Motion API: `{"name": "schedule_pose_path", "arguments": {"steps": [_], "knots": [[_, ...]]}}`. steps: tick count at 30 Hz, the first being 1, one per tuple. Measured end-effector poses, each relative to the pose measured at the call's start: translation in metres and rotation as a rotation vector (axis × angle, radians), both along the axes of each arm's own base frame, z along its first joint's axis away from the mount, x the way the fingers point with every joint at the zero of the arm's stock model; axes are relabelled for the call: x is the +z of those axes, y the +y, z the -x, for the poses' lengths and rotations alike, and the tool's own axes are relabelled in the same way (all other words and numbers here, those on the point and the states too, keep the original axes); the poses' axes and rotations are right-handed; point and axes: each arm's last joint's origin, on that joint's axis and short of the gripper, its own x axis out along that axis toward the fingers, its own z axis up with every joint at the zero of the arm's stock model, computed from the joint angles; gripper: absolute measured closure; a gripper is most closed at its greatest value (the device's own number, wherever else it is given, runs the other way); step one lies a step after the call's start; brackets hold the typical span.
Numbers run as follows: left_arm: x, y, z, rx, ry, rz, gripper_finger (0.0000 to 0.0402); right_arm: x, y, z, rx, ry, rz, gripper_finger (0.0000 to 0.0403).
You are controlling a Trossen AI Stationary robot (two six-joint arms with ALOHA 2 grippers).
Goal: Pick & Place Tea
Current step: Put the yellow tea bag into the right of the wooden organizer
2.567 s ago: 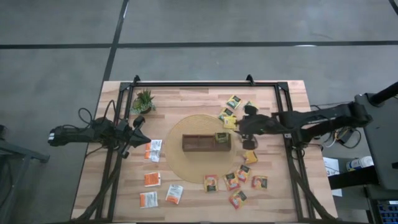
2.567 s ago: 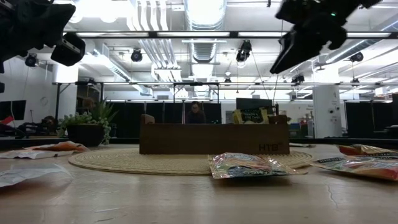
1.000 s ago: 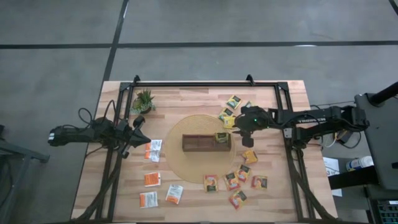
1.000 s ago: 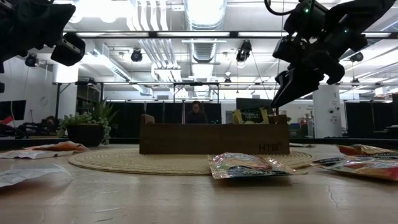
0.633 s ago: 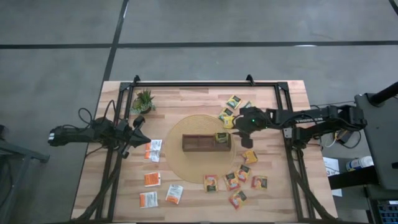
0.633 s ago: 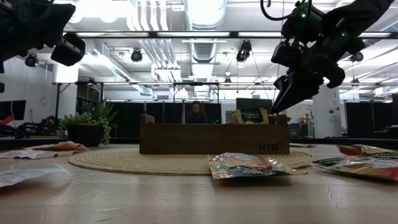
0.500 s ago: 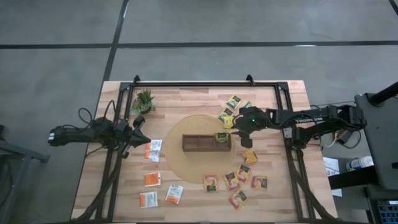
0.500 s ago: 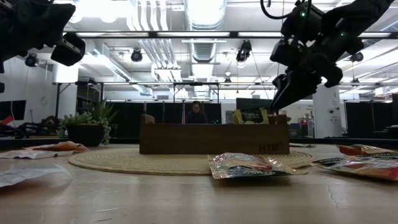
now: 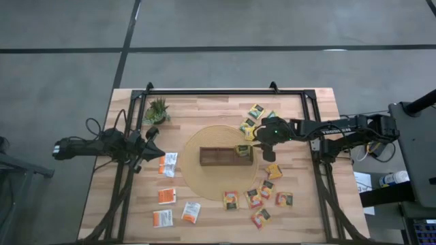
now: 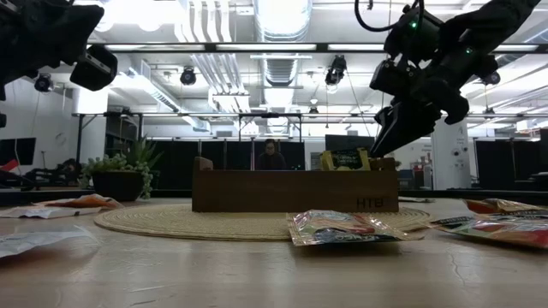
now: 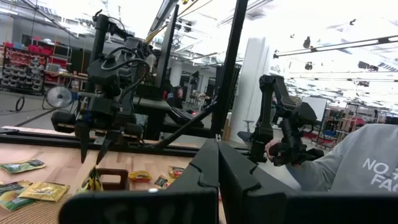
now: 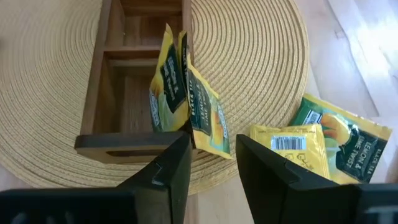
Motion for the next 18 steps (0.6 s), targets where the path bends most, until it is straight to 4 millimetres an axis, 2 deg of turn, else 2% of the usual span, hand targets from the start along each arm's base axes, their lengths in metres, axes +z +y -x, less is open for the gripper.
{"name": "schedule_pose_path", "arguments": {"steps": [9,18], "knots": [[0.000,0.000,0.000,0.000,0.000,0.000,0.0402,-0.006,-0.007,-0.003,-0.013,0.004,-0.018,0.0284],[0.000,0.000,0.000,0.000,0.000,0.000,0.0402,-0.011,-0.010,-0.010,0.013,0.027,-0.048,0.0304]]}}
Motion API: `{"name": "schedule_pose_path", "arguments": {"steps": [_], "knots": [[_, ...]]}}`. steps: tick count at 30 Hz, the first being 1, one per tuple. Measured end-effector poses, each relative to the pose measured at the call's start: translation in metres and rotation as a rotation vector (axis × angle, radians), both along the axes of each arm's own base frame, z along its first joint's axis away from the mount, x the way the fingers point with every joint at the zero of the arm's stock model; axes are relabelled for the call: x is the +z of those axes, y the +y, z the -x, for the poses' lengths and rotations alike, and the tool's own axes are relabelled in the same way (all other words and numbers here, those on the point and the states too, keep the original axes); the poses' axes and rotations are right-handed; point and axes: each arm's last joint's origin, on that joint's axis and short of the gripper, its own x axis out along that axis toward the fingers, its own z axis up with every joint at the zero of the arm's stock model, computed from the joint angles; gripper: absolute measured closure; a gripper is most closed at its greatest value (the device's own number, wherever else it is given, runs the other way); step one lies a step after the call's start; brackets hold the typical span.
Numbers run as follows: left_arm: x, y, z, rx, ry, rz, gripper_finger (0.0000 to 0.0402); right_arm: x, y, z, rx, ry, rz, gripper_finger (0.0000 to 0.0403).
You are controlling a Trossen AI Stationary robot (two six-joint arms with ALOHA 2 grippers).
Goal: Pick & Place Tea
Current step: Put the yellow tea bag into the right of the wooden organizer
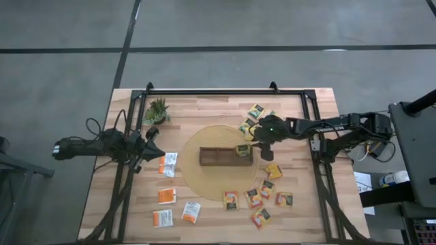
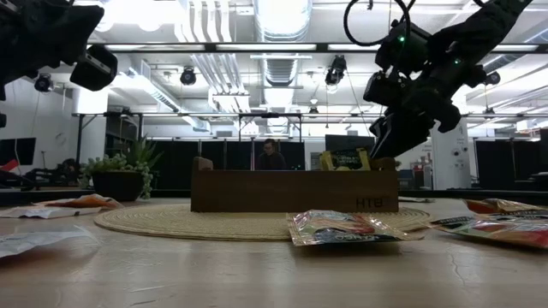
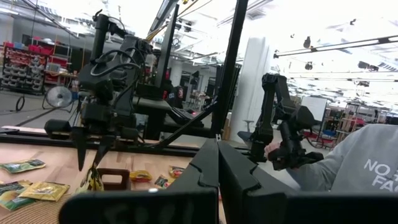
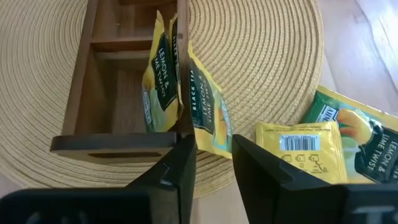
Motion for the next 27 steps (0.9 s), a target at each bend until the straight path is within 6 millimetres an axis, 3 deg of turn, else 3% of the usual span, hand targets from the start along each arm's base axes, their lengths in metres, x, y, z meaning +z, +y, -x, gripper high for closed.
{"name": "schedule_pose_path", "arguments": {"steps": [11,18,27], "knots": [[0.000,0.000,0.000,0.000,0.000,0.000,0.0402,0.002,-0.004,-0.013,0.027,0.017,0.024,0.0388],[0.000,0.000,0.000,0.000,0.000,0.000,0.0402,0.016,-0.003,-0.007,0.008,-0.024,0.022,0.0394],[0.000,0.000,0.000,0.000,0.000,0.000,0.0402,0.048,-0.001,0.006,-0.107,-0.164,0.016,0.0394]]}}
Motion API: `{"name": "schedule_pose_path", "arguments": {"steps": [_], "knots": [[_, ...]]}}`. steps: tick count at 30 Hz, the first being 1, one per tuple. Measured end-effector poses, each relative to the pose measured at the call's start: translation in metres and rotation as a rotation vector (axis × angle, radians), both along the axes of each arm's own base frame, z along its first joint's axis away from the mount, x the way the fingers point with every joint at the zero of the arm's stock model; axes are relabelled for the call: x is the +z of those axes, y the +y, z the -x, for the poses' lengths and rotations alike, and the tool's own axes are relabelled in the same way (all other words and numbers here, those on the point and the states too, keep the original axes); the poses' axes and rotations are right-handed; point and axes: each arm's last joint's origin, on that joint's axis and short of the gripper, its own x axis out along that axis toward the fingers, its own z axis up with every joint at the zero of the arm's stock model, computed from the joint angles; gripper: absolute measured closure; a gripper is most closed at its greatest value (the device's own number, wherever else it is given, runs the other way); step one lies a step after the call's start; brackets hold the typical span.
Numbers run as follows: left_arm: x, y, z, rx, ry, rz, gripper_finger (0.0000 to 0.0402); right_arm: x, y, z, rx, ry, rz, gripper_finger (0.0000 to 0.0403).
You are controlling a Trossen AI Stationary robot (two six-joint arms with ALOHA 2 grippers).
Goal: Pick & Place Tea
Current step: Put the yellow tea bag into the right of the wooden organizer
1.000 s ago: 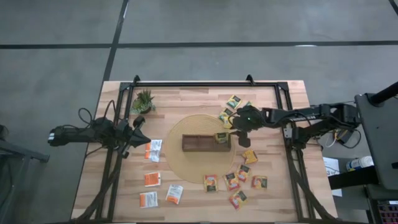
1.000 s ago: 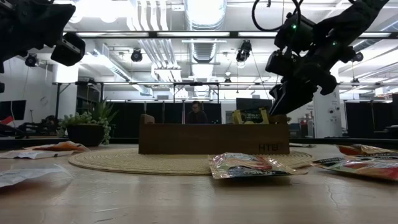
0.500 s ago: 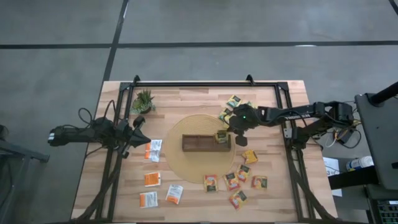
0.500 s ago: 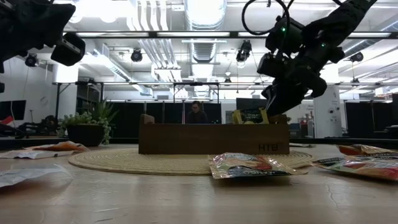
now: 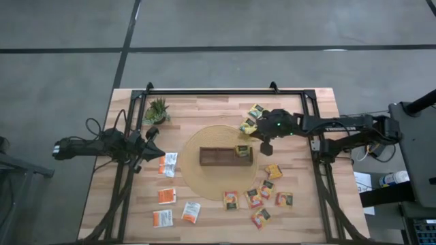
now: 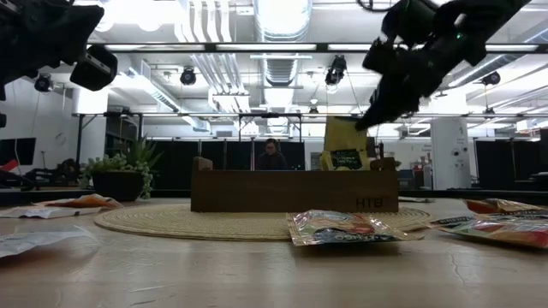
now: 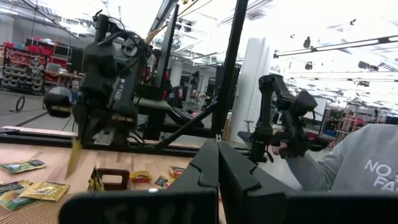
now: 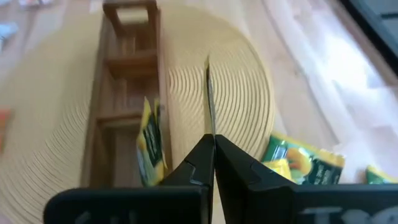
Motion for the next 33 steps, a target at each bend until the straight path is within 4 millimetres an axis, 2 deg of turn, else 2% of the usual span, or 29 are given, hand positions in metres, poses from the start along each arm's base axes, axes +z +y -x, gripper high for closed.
{"name": "schedule_pose_path", "arguments": {"steps": [9,14,22,27,33], "knots": [[0.000,0.000,0.000,0.000,0.000,0.000,0.0402,0.022,0.022,0.009,0.078,-0.107,-0.004,0.0394],[0.000,0.000,0.000,0.000,0.000,0.000,0.0402,0.026,0.033,0.010,0.130,-0.130,-0.040,0.0394],[0.000,0.000,0.000,0.000,0.000,0.000,0.0402,0.014,0.035,0.003,0.158,-0.072,-0.134,0.0394],[0.000,0.000,0.000,0.000,0.000,0.000,0.0402,0.001,0.033,-0.007,0.159,-0.009,-0.133,0.0394],[0.000,0.000,0.000,0.000,0.000,0.000,0.0402,-0.001,0.027,-0.019,0.159,0.021,-0.116,0.0394]]}}
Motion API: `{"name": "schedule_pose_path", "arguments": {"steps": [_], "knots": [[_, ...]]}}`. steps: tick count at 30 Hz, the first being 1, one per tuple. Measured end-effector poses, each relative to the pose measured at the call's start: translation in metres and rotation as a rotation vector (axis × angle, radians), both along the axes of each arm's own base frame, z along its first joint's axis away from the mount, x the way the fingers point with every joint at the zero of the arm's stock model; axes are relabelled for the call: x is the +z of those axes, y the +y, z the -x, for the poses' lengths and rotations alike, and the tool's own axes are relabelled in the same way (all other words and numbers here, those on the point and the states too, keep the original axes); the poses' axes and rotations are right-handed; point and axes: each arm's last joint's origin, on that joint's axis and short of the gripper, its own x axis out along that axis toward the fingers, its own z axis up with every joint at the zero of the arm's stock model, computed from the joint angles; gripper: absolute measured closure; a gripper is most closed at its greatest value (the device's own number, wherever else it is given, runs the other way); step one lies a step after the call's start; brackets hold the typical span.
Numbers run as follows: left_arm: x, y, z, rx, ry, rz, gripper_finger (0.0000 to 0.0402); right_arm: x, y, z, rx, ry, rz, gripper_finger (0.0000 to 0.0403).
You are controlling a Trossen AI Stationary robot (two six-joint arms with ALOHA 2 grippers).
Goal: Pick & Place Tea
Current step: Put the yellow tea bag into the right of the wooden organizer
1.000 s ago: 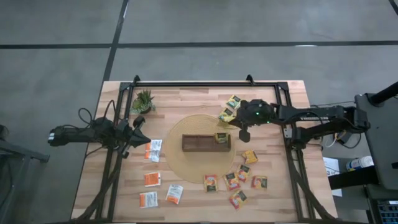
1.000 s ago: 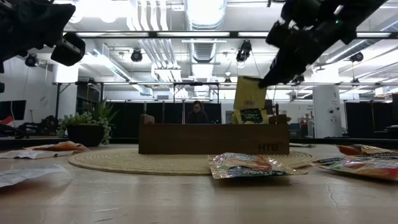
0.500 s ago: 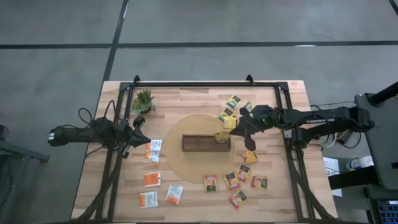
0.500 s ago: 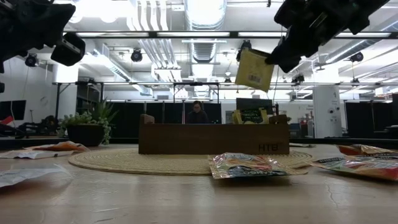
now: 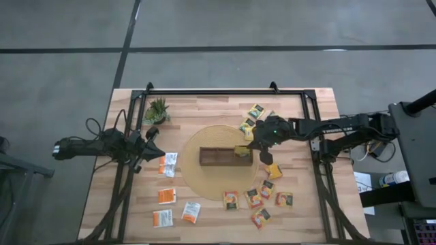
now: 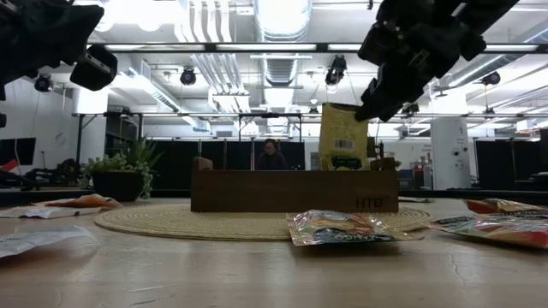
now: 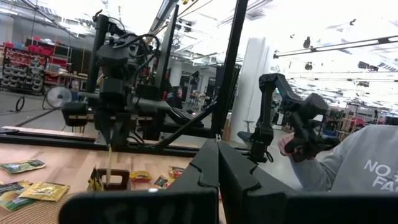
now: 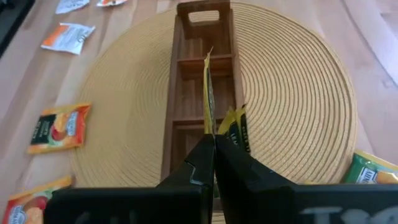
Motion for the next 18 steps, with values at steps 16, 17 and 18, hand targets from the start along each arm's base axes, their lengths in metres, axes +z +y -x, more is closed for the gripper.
{"name": "schedule_pose_path", "arguments": {"steps": [16,17,18], "knots": [[0.0000,0.0000,0.0000,0.000,0.000,0.000,0.0402,-0.0052,0.0002,-0.0019,0.026,0.055,0.011,0.0394],[0.0000,0.0000,0.0000,0.000,0.000,0.000,0.0402,-0.0054,0.0003,-0.0018,0.026,0.057,0.011,0.0394],[0.0000,0.0000,0.0000,0.000,0.000,0.000,0.0402,-0.0056,0.0003,-0.0016,0.026,0.061,0.010,0.0394]]}}
